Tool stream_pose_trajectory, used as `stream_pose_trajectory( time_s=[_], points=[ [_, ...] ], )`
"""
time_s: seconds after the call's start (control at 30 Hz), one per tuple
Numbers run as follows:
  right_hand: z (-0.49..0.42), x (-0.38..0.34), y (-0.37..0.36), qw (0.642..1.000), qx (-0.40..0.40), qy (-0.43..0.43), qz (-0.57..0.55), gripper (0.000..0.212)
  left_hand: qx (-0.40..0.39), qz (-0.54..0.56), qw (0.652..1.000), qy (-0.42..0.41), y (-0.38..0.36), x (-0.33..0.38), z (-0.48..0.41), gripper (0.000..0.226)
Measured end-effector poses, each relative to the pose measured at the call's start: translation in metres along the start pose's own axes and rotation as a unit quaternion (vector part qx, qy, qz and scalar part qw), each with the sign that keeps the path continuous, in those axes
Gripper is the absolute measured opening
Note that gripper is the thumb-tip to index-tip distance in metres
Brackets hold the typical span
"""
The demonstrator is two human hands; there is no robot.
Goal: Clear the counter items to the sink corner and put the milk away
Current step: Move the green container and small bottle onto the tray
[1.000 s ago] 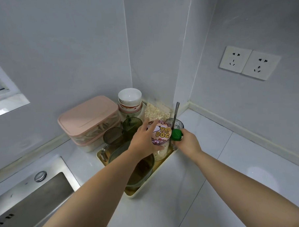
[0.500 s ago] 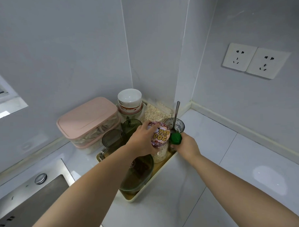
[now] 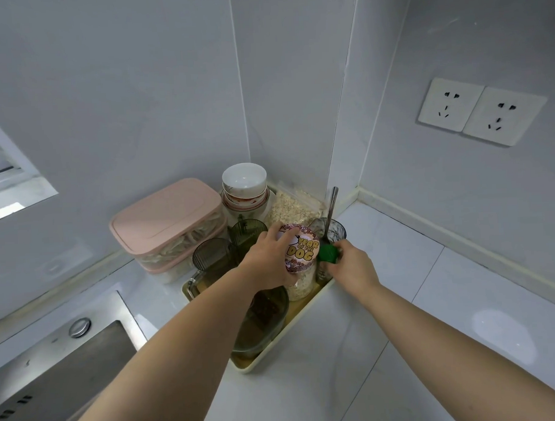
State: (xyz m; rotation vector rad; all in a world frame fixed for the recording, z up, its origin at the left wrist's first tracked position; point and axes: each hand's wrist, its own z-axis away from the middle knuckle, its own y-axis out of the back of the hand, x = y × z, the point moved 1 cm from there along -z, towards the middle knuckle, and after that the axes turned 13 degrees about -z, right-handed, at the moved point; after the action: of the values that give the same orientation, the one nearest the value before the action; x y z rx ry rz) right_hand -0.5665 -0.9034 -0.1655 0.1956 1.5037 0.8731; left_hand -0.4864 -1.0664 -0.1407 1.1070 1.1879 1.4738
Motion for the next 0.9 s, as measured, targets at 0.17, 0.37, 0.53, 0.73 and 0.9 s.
stream_pose_trajectory(
  time_s=[0.17,0.37,0.53,0.73,0.9],
  points=[
    [0.006,0.005,0.002,0.999,-0.026,0.015,0.029,0.057,-0.003,-0.011,1.000,-0.005,0.000,-0.001,0.004,0.098],
    [0.011,0.006,0.016,0.997,-0.030,0.048,0.051,0.056,-0.010,-0.101,0.995,-0.011,0.007,0.003,0.003,0.096],
    [0.023,0.001,0.028,0.997,-0.013,0.058,0.056,0.051,0.003,-0.115,0.993,-0.017,0.005,0.011,0.020,0.093],
    [0.060,-0.014,0.033,0.995,-0.007,0.081,0.056,0.046,0.024,-0.092,0.995,-0.011,0.006,0.021,0.058,0.083],
    [0.115,-0.025,0.035,0.991,0.038,0.115,0.054,0.046,0.064,-0.092,0.993,-0.035,0.015,0.034,0.105,0.076]
  ],
)
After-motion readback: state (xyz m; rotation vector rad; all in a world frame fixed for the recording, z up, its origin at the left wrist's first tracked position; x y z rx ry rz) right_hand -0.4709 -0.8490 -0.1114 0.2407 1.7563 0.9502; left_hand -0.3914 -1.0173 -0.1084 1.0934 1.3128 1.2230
